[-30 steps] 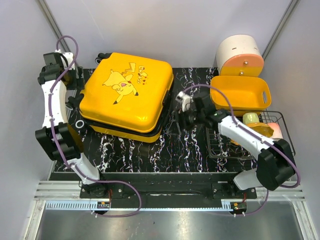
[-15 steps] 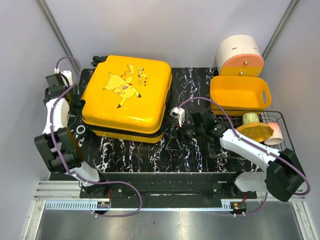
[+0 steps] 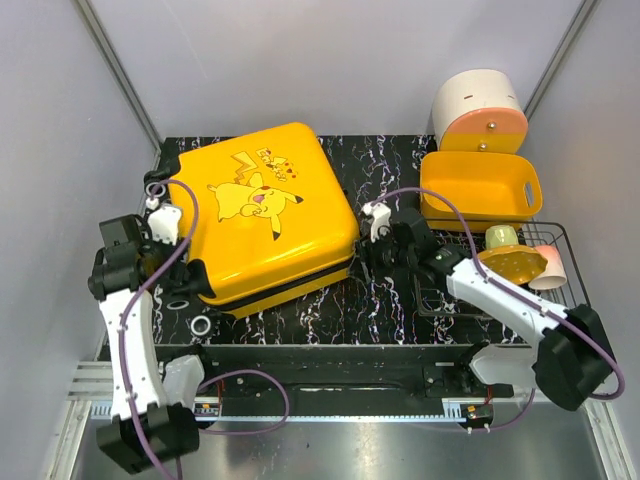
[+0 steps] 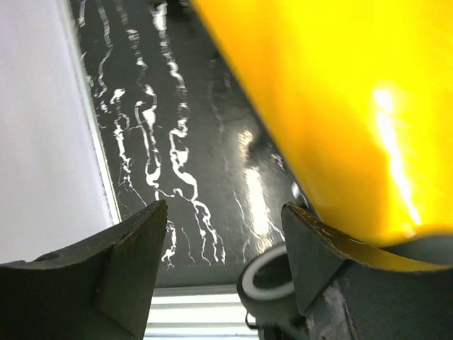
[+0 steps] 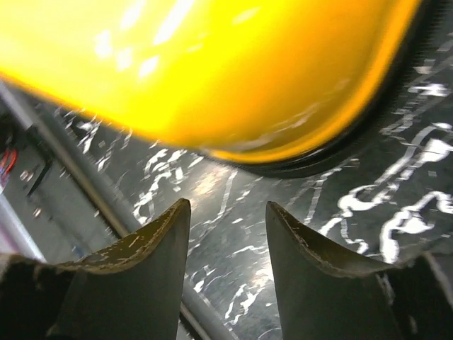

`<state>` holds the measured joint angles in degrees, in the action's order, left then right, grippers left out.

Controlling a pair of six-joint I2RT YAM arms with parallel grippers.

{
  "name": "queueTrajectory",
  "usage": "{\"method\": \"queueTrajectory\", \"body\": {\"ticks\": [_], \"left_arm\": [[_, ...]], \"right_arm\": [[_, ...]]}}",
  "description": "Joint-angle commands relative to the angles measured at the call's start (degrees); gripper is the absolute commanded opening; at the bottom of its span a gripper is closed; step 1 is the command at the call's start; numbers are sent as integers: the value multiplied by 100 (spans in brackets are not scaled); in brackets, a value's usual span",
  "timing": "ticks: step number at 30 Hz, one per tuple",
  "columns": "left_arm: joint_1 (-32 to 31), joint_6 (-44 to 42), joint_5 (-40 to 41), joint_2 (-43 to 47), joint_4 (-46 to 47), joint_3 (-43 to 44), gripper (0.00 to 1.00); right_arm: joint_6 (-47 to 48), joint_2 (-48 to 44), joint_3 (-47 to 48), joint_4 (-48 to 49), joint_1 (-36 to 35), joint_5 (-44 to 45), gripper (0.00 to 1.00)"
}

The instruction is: Open, take out, and arrange the luggage

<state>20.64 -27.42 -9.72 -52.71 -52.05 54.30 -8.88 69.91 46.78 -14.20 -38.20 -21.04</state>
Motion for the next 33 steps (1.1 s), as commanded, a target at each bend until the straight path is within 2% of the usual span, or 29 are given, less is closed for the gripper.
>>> {"method": "queueTrajectory", "body": {"ticks": [1,6,9,15,21,25,27,33], "left_arm": [[-648,-923,-1471,349,-2009,291,71],[-763,-984,-2025,138,-2239,405,73],[-781,-932,-2034,41,-2134,598,76],[-790,-800,-1982,112,-1581,810,86],[-886,-396,-1964,-90,-1027,713,89],[-1193,130,-1982,-442,-474,512,87],[-1674,569,-1711,-573,25,441,86],[-2872,1493,-1393,-1433,906,686,81]], "right_arm": [[-298,531,487,522,461,706,55],[-87,1707,1428,1199,770,689,52],[44,2401,2149,1367,840,689,52],[220,3667,3678,1806,971,873,52],[299,4784,5225,1921,1218,1259,53],[414,5085,5806,2052,1297,1234,57],[466,5085,5877,2026,1341,1164,61],[651,4437,5342,1886,1525,848,67]]}}
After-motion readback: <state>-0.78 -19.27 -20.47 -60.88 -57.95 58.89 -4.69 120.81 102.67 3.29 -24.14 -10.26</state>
